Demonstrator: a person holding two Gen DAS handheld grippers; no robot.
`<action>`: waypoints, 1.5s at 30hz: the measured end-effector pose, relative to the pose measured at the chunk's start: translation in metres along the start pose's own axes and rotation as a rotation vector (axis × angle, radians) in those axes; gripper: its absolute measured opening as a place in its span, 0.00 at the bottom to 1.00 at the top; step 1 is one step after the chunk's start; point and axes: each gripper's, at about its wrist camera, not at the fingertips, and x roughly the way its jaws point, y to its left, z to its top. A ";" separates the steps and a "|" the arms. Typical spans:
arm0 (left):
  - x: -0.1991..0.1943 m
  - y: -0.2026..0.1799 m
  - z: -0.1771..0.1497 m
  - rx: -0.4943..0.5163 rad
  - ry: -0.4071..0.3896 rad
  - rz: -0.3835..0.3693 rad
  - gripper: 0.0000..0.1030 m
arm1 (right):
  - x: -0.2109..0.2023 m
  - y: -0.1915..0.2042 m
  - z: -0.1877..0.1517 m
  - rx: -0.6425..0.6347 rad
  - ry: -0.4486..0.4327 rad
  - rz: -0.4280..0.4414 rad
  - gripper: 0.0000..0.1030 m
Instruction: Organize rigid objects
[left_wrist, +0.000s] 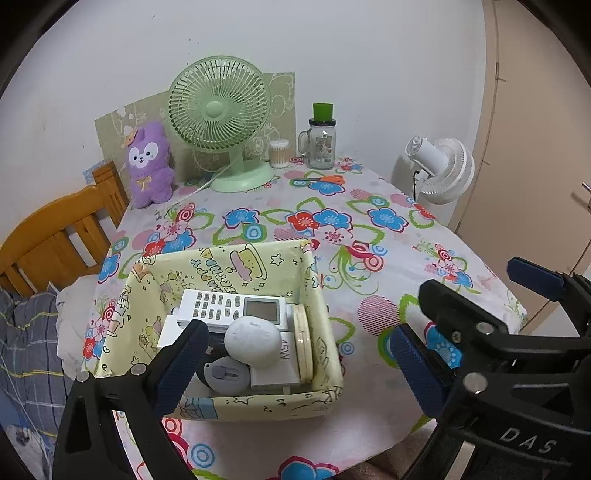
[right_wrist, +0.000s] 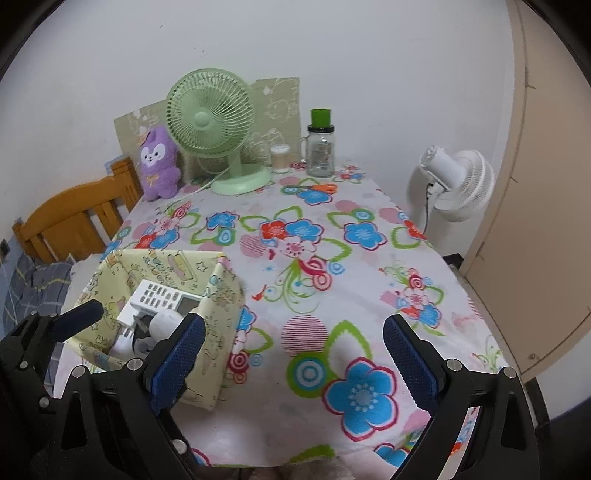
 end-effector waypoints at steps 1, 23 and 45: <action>-0.002 -0.001 0.000 -0.002 -0.005 0.000 0.97 | -0.001 -0.002 0.001 0.002 -0.004 -0.004 0.97; -0.036 0.003 -0.006 -0.031 -0.086 0.025 1.00 | -0.045 -0.033 -0.011 0.046 -0.101 -0.068 0.98; -0.051 0.015 -0.020 -0.052 -0.138 0.029 1.00 | -0.059 -0.032 -0.029 0.043 -0.130 -0.092 1.00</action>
